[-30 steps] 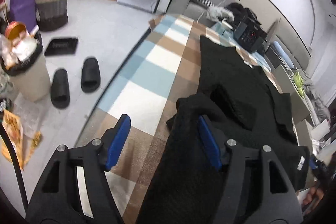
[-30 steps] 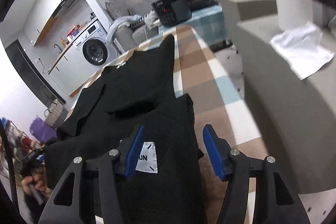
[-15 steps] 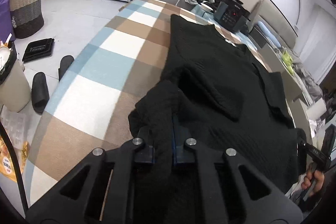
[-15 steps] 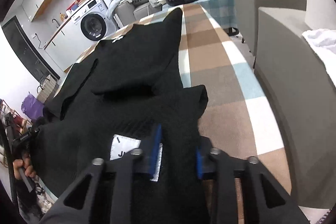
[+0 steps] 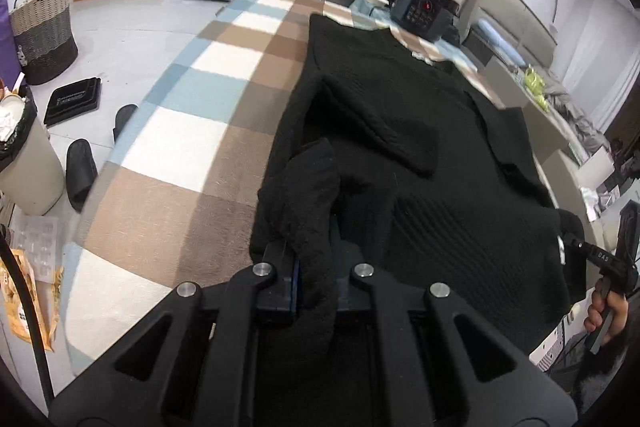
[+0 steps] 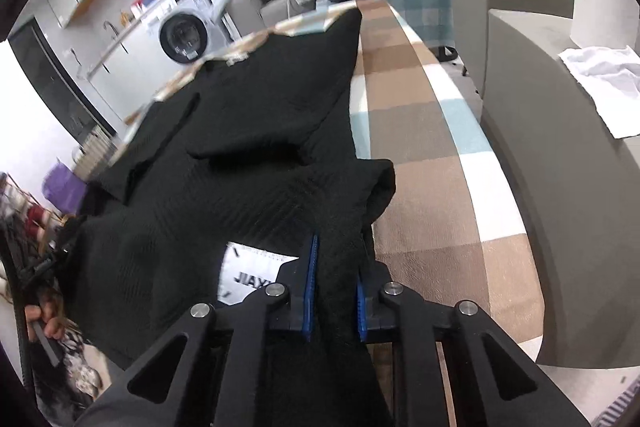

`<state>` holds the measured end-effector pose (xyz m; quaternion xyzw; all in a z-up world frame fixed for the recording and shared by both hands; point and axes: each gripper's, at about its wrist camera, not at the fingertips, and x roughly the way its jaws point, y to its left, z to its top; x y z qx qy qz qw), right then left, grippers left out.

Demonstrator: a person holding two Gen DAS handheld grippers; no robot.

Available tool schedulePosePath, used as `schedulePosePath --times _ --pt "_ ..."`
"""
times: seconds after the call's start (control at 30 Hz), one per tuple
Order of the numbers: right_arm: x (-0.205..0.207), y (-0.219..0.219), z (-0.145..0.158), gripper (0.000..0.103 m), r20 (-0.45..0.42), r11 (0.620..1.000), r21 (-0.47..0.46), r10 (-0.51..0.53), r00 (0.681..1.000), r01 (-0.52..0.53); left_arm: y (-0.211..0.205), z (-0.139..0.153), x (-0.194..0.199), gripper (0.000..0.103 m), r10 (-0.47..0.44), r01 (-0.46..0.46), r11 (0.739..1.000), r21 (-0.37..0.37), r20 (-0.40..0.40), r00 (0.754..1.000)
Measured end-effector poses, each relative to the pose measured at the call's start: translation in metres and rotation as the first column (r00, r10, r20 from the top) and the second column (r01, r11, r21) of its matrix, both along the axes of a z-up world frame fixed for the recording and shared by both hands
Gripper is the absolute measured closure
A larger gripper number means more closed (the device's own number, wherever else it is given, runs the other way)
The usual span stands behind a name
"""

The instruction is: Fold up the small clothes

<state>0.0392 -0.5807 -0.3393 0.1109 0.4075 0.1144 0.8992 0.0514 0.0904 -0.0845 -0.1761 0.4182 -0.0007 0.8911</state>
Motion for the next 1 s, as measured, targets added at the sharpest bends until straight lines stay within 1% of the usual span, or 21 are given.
schedulePosePath --times 0.1,0.2,0.27,0.33,0.37,0.4,0.43,0.47,0.5,0.53,0.57,0.6,0.63,0.73,0.8,0.87,0.93,0.97,1.0 --pt "-0.009 0.001 0.015 0.087 0.078 1.000 -0.028 0.000 0.997 0.002 0.010 0.011 -0.004 0.096 0.026 -0.026 1.000 -0.010 0.029 0.999" --pt "-0.013 0.002 0.026 0.088 0.125 1.000 -0.004 -0.003 0.992 0.003 0.019 0.021 -0.003 0.096 0.037 -0.035 0.999 -0.031 0.057 0.998" --pt "-0.011 0.002 0.031 0.088 0.139 1.000 0.004 -0.009 0.990 0.008 0.023 0.026 0.001 0.096 0.040 -0.038 0.999 -0.029 0.070 0.997" --pt "-0.006 0.003 0.031 0.087 0.135 1.000 0.017 -0.016 0.991 0.014 0.024 0.025 0.009 0.096 0.038 -0.036 0.999 -0.032 0.074 0.997" --pt "-0.002 0.003 0.028 0.084 0.122 1.000 0.020 -0.025 0.992 0.023 0.027 0.018 0.018 0.095 0.046 -0.045 0.999 -0.023 0.035 0.998" --pt "0.001 0.003 0.026 0.076 0.107 0.999 0.023 -0.035 0.994 0.033 0.028 0.012 0.025 0.094 0.058 -0.058 0.998 -0.016 -0.008 0.998" --pt "0.004 0.002 0.023 0.070 0.085 0.999 0.031 -0.046 0.995 0.043 0.030 0.007 0.029 0.092 0.063 -0.064 0.998 -0.024 -0.039 0.997" --pt "0.004 0.000 0.020 0.054 0.070 0.998 0.050 -0.046 0.996 0.042 0.032 0.004 0.031 0.085 0.072 -0.074 0.997 -0.032 -0.054 0.996" --pt "0.003 -0.001 0.018 0.048 0.070 0.997 0.073 -0.034 0.997 0.029 0.033 0.001 0.030 0.077 0.084 -0.085 0.996 -0.029 -0.055 0.995" --pt "0.001 -0.003 0.017 0.048 0.079 0.996 0.082 -0.032 0.996 0.026 0.034 0.000 0.029 0.072 0.088 -0.089 0.996 -0.024 -0.053 0.995" --pt "0.000 -0.004 0.016 0.046 0.078 0.996 0.080 -0.037 0.996 0.031 0.034 0.000 0.027 0.061 0.088 -0.089 0.996 -0.021 -0.045 0.995" --pt "0.001 -0.005 0.014 0.044 0.072 0.996 0.079 -0.040 0.997 0.035 0.035 0.000 0.026 0.048 0.093 -0.094 0.995 -0.014 -0.041 0.995" --pt "0.003 -0.006 0.012 0.044 0.065 0.996 0.087 -0.043 0.997 0.037 0.036 -0.001 0.026 0.044 0.098 -0.099 0.995 -0.009 -0.039 0.994" --pt "0.016 -0.008 0.004 0.043 0.039 0.993 0.111 -0.045 0.998 0.040 0.036 -0.005 0.034 0.043 0.100 -0.100 0.995 0.005 -0.047 0.994" --pt "0.027 -0.005 0.000 0.043 0.028 0.994 0.100 -0.040 0.999 0.037 0.035 -0.008 0.045 0.043 0.094 -0.094 0.996 -0.003 -0.051 0.994" --pt "0.036 0.001 -0.003 0.044 0.016 0.998 0.062 -0.031 0.999 0.030 0.034 -0.011 0.054 0.043 0.081 -0.082 0.996 -0.019 -0.050 0.995" --pt "0.042 0.008 -0.007 0.063 0.000 1.000 0.012 -0.020 1.000 0.020 0.034 -0.015 0.063 0.045 0.088 -0.090 0.996 -0.029 -0.054 0.995" --pt "0.043 0.011 -0.008 0.075 0.004 1.000 -0.012 -0.016 1.000 0.016 0.033 -0.017 0.066 0.058 0.089 -0.091 0.995 -0.037 -0.058 0.994" --pt "0.043 0.014 -0.008 0.079 0.007 0.999 -0.032 -0.005 1.000 0.005 0.032 -0.019 0.069 0.070 0.079 -0.083 0.995 -0.054 -0.063 0.995"
